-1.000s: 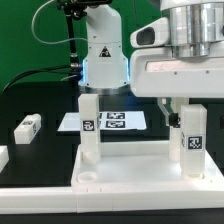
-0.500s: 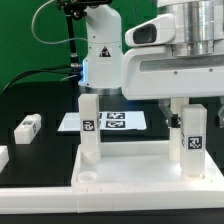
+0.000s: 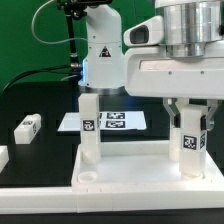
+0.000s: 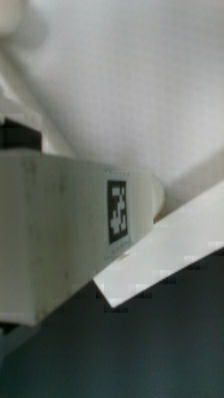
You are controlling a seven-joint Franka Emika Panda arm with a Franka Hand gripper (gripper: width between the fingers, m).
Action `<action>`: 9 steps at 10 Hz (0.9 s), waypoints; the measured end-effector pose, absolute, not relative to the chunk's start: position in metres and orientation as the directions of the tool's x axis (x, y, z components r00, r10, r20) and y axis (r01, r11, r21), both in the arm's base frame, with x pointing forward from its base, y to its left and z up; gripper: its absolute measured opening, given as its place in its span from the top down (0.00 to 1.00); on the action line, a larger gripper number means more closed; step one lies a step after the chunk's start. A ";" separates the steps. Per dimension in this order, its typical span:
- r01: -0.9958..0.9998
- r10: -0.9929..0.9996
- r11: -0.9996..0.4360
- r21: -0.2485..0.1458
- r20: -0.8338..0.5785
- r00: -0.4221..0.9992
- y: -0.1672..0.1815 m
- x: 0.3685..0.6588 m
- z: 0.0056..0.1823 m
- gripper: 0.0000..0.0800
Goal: Assemble desk
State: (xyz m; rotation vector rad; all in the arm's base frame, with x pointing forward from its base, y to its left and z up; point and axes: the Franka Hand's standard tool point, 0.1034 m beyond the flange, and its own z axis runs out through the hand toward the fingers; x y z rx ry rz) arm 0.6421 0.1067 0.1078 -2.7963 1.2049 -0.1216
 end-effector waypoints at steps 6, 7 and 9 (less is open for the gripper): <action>-0.992 -0.991 -0.008 -0.129 -0.129 0.025 0.100 0.637 0.106 0.64; -0.991 -0.991 -0.026 -0.131 -0.126 0.042 0.099 0.637 0.106 0.64; -0.965 -0.964 -0.238 -0.108 -0.094 0.248 0.107 0.633 0.106 0.41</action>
Offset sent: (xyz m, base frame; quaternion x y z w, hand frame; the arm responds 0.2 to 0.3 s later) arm 0.0229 -0.0129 0.0107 0.1645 -0.0662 0.3950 0.9014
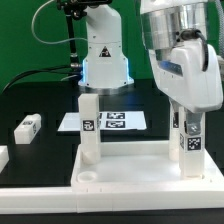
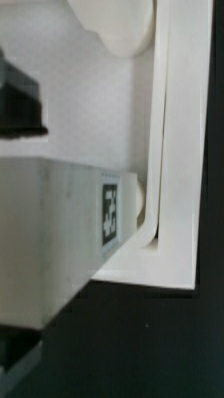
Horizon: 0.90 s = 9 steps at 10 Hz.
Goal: Assemble desk
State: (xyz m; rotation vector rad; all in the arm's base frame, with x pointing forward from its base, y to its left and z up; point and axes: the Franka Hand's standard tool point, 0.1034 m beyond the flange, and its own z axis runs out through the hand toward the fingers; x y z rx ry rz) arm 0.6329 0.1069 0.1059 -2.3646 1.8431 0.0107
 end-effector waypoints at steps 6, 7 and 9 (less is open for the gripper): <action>-0.561 -0.567 -0.816 -0.144 0.007 0.824 0.110 0.639 0.106 0.19; -0.495 -0.502 -0.858 -0.136 0.021 0.865 0.109 0.639 0.106 0.19; -0.342 -0.348 -0.934 -0.103 0.054 0.936 0.109 0.642 0.109 0.19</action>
Offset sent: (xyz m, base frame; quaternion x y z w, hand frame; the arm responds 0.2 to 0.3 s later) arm 0.0000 0.0000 0.0000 0.0000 0.0000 -0.1938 0.9810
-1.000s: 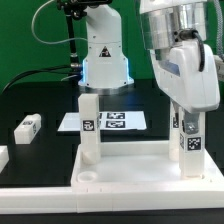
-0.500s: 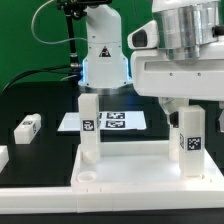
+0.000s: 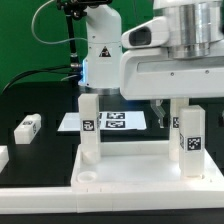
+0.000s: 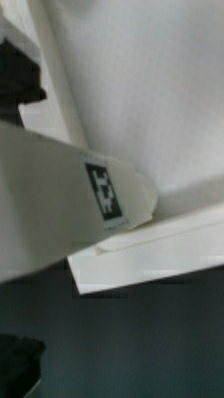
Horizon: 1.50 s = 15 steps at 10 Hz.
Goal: Assemble desk
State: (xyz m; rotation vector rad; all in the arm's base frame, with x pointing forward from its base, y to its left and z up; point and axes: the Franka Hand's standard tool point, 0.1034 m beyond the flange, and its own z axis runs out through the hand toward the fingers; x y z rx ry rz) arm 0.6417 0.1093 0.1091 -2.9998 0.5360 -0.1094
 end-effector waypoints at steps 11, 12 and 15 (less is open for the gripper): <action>-0.982 -0.982 -0.155 -0.113 -0.087 0.165 0.105 0.641 0.106 0.64; -0.993 -0.992 0.060 -0.097 -0.119 -0.048 0.110 0.641 0.106 0.64; -0.953 -0.953 0.283 -0.110 -0.150 -0.265 0.111 0.639 0.106 0.64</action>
Offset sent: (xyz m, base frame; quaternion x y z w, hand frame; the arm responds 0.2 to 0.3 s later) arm 0.0000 0.0000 0.0000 0.0000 0.0000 0.1938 0.9810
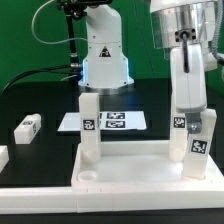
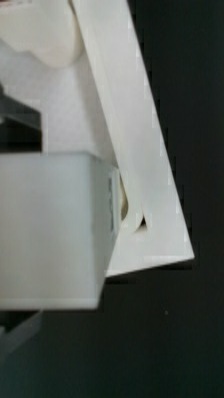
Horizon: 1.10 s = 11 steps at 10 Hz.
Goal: Assemble desk
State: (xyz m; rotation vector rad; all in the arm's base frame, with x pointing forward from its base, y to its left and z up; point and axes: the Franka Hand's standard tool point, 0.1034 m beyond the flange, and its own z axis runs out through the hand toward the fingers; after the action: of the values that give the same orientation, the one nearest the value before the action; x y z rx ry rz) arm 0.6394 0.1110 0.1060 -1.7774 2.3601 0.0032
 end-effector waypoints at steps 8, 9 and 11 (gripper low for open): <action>-0.830 -0.842 -0.531 -0.173 0.000 0.539 0.122 0.637 0.102 0.19; -0.791 -0.804 -0.587 -0.172 0.012 0.595 0.122 0.637 0.102 0.19; -0.536 -0.552 -0.832 -0.143 0.110 0.827 0.115 0.642 0.103 0.19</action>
Offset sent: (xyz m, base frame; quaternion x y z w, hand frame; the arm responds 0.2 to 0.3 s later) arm 0.0063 0.0187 0.0019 0.0054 0.0270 -0.4648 0.8850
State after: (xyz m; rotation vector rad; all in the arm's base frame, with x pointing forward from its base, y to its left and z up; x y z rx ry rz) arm 0.6419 0.1146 0.1033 -2.9010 0.8666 -0.2235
